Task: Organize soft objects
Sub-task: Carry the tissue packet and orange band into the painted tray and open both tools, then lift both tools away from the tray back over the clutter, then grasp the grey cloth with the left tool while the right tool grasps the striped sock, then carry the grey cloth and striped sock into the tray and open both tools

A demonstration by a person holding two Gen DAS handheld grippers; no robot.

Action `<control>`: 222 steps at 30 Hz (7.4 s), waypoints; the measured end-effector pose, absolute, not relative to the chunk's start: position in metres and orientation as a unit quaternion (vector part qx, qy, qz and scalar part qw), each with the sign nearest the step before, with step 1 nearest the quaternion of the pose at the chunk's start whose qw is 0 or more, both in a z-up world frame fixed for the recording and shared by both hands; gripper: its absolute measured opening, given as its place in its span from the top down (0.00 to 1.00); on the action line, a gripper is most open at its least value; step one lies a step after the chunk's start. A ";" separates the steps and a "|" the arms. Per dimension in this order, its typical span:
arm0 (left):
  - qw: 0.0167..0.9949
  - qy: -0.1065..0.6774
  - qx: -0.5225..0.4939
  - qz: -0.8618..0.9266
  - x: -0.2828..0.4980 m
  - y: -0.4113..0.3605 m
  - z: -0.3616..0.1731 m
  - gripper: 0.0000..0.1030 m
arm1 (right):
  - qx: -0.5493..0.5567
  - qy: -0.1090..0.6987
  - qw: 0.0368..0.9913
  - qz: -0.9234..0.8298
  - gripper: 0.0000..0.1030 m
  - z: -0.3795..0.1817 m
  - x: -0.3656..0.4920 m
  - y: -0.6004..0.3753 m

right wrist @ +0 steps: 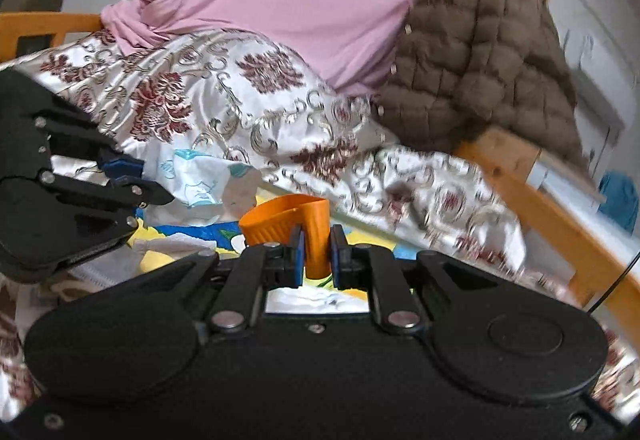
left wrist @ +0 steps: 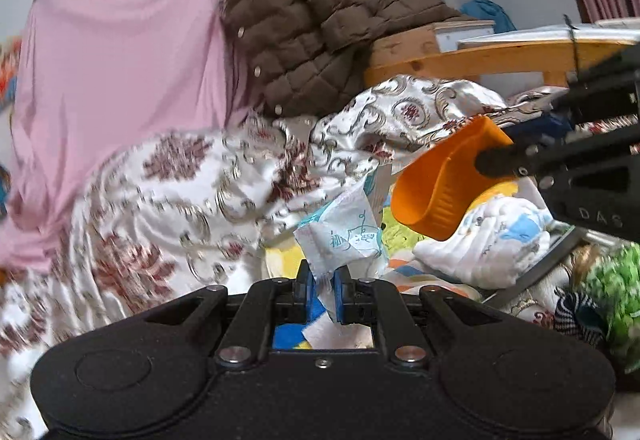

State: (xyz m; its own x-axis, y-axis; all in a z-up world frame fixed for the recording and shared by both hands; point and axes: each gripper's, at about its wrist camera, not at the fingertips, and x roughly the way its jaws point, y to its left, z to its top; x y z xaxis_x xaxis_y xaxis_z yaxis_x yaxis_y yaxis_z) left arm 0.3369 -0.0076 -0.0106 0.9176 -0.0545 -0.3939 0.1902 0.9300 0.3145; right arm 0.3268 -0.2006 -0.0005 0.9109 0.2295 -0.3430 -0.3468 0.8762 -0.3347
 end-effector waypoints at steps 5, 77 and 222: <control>0.965 0.221 0.122 -0.074 0.353 0.002 -0.020 0.90 | -0.128 0.189 0.963 0.141 0.94 -0.012 0.354 -0.217; 0.997 0.047 -0.014 -0.051 0.178 0.016 0.062 0.01 | 0.000 0.053 0.998 0.045 0.01 0.087 0.151 -0.314; 0.972 0.155 -0.142 -0.106 0.277 0.077 0.036 0.97 | -0.416 0.091 0.895 0.129 1.00 0.004 0.231 -0.197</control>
State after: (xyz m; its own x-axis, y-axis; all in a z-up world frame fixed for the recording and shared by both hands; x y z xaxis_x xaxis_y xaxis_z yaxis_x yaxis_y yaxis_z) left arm 0.2765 0.0768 0.0360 0.9300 -0.2489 -0.2706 0.1614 0.9377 -0.3077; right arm 0.2313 -0.1970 0.0041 0.9502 0.1557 -0.2699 -0.3067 0.6202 -0.7220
